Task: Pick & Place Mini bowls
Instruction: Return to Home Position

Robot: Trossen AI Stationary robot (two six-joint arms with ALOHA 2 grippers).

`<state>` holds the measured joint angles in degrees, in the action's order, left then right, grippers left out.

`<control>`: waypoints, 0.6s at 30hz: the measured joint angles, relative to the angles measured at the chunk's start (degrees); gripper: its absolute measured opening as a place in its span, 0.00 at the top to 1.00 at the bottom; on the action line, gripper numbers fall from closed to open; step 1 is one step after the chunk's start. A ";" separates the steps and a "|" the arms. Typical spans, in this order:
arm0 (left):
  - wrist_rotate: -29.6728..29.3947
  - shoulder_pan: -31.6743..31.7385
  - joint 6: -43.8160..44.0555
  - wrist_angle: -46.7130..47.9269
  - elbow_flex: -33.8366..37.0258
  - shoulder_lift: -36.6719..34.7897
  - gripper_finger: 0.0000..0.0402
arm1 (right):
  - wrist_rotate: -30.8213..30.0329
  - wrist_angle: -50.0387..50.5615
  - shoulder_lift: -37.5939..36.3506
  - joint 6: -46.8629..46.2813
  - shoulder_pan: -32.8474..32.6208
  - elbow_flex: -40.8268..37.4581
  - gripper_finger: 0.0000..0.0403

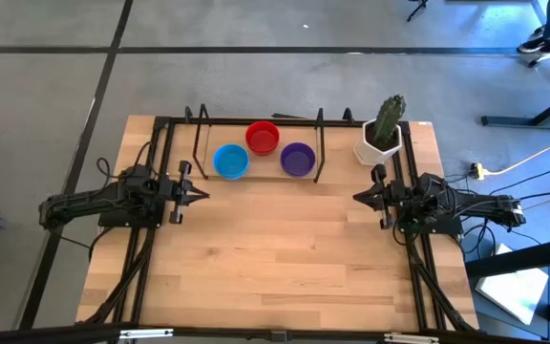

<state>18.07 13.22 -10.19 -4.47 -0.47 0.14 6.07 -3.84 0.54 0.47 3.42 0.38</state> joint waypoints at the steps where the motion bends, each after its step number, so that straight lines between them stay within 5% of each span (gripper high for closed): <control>1: 0.01 -0.01 0.01 0.00 0.00 0.00 0.97 | 0.00 -0.01 -0.01 0.00 0.01 0.01 0.95; 18: 0.00 -0.01 0.01 0.00 -0.01 -0.02 0.98 | 0.00 -0.02 -0.02 -0.02 0.00 0.00 0.95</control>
<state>18.07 13.21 -10.17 -4.47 -0.48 0.12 6.07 -3.86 0.52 0.45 3.42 0.38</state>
